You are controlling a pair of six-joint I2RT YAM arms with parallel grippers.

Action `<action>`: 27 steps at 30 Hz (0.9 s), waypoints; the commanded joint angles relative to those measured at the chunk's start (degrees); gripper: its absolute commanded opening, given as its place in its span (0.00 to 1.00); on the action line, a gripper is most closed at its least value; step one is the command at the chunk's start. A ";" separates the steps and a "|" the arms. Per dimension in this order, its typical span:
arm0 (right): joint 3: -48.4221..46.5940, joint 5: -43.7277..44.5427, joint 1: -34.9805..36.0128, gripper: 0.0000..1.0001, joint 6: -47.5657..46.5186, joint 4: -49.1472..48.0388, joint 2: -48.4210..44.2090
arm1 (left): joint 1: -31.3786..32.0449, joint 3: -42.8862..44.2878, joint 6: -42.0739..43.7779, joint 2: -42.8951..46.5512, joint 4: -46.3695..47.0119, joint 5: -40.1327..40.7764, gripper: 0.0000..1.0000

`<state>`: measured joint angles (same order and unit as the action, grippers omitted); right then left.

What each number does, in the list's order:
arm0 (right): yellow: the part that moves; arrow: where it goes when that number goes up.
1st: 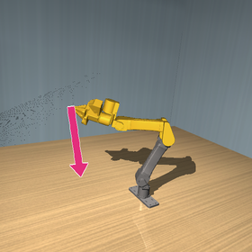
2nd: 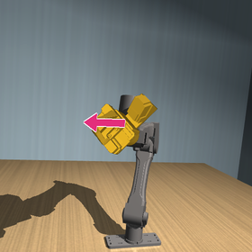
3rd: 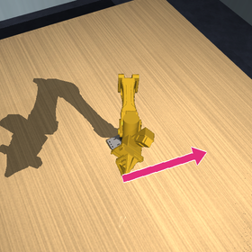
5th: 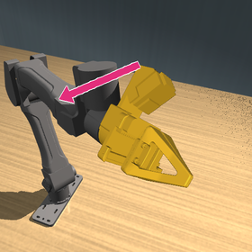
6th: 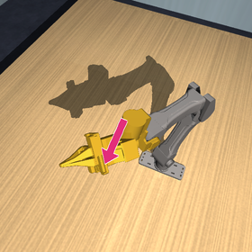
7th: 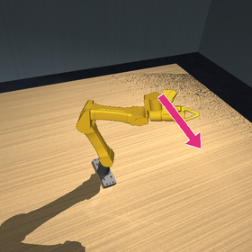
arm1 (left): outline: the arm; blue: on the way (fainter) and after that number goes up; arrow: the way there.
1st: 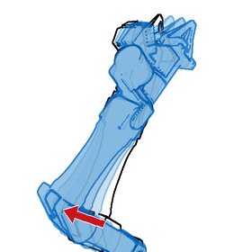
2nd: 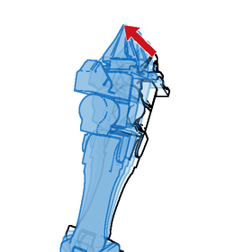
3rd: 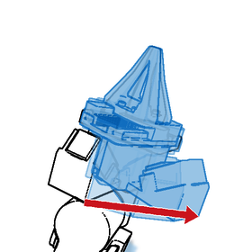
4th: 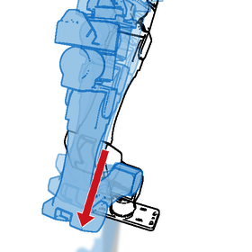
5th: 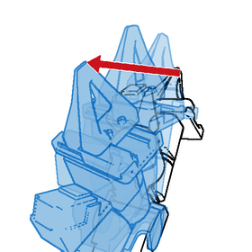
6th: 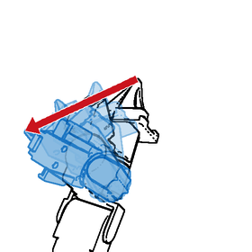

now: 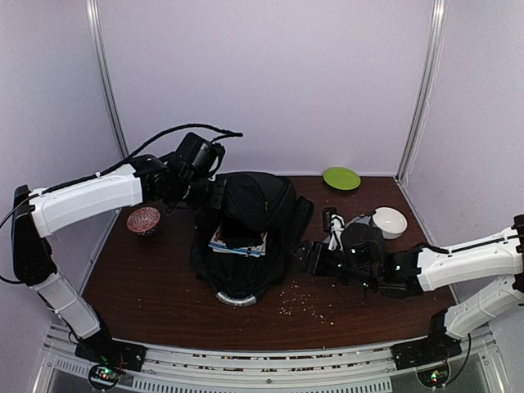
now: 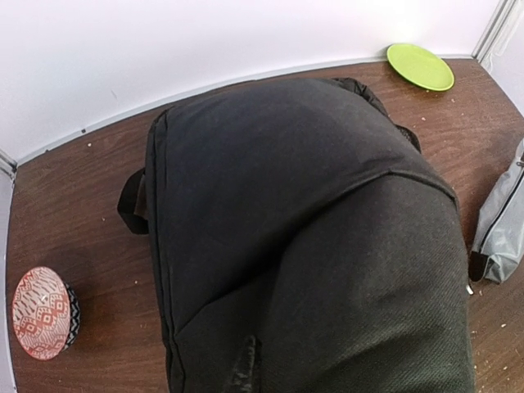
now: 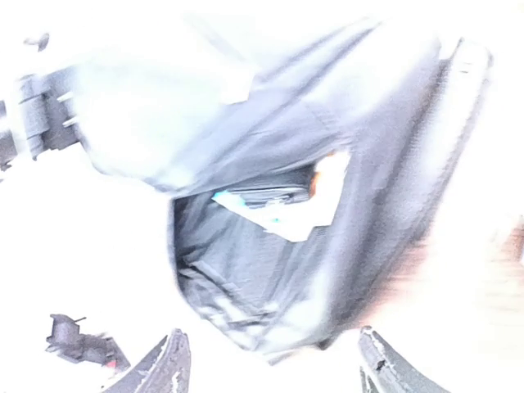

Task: Pack the student bag
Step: Place the personal item in the student bag.

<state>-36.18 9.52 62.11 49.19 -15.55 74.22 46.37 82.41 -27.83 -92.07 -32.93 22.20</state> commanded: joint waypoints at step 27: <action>-2.99 2.76 -10.25 0.67 0.99 6.66 4.85 | 5.22 -4.65 -9.53 0.54 11.18 -0.52 0.00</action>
<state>-42.61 2.07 52.27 52.80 -17.98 90.70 52.93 73.95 -38.11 -89.03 -28.51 22.44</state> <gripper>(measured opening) 0.665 0.027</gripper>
